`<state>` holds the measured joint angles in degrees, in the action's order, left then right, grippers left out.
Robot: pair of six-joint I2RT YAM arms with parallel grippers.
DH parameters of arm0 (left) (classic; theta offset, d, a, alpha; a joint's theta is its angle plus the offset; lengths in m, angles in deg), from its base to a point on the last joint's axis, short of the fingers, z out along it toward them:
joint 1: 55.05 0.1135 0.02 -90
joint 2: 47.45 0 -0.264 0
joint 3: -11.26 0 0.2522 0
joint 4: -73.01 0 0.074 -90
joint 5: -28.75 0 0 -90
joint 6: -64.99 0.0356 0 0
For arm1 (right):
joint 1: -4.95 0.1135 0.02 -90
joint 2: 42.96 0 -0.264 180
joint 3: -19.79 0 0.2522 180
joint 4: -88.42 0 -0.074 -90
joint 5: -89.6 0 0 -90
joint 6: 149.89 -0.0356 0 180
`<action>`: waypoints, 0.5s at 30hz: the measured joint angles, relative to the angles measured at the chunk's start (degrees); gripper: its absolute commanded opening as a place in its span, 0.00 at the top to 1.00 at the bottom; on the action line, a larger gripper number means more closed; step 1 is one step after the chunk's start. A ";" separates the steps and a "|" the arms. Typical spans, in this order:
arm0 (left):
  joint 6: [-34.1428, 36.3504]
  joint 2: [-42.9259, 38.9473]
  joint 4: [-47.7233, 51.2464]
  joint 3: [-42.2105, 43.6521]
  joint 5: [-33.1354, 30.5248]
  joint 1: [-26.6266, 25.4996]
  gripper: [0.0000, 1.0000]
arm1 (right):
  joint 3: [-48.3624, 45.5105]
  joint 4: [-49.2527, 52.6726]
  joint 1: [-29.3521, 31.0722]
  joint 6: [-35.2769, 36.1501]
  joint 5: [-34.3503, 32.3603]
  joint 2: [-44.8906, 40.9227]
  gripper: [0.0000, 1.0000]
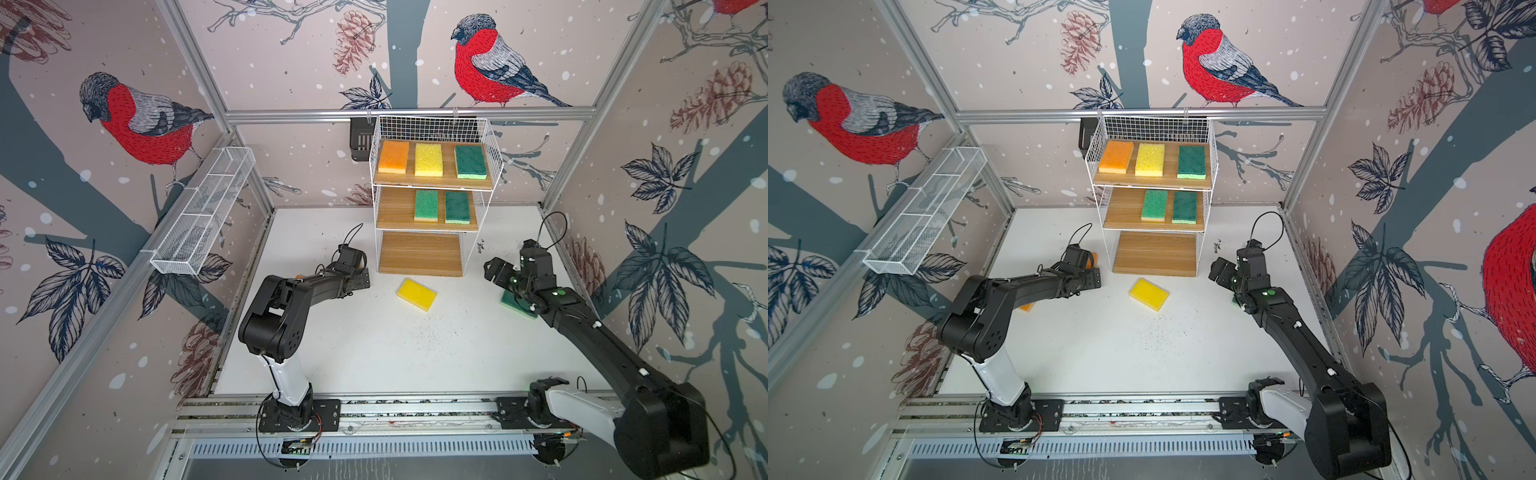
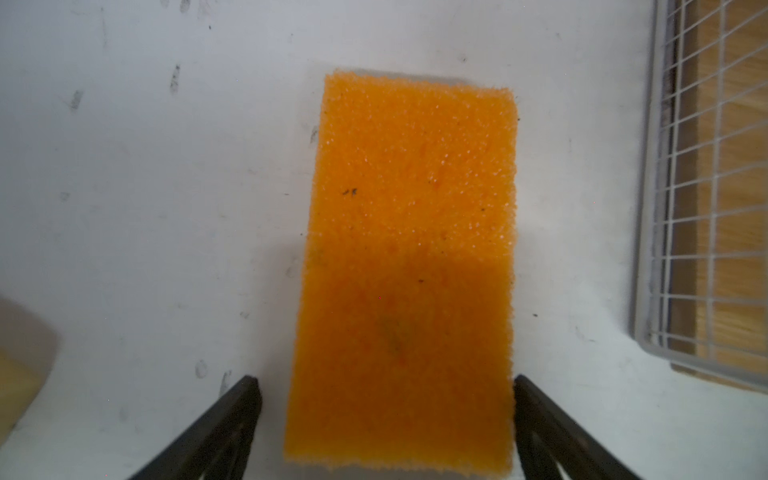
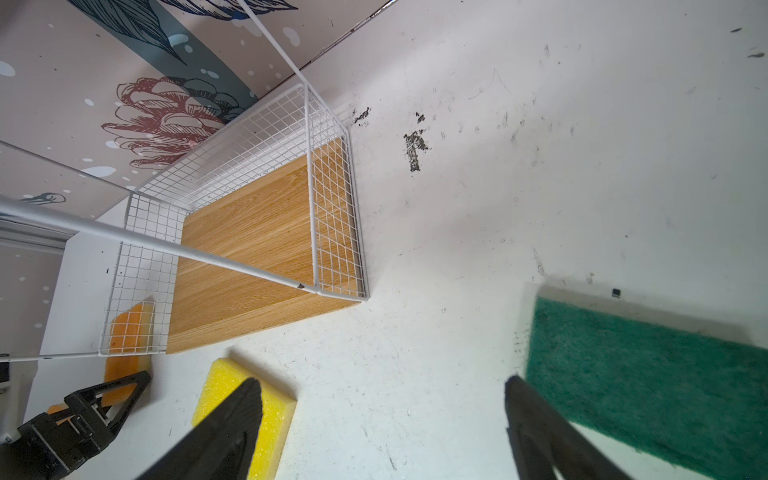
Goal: Place and organize the cleaning sponges onto the shelf
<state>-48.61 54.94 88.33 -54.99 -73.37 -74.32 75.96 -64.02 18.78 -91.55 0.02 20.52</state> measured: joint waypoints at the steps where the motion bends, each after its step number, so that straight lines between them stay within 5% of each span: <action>1: 0.00 0.17 -0.48 0.00 0.04 0.02 0.11 | 0.00 0.00 0.00 0.00 0.00 0.00 0.09; 15: -0.11 -0.31 -2.62 1.16 2.05 0.11 0.30 | 0.00 0.02 0.00 -0.04 0.02 0.09 0.09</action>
<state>-48.72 54.64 85.71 -53.84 -71.31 -74.21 75.96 -64.00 18.78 -91.60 0.04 20.61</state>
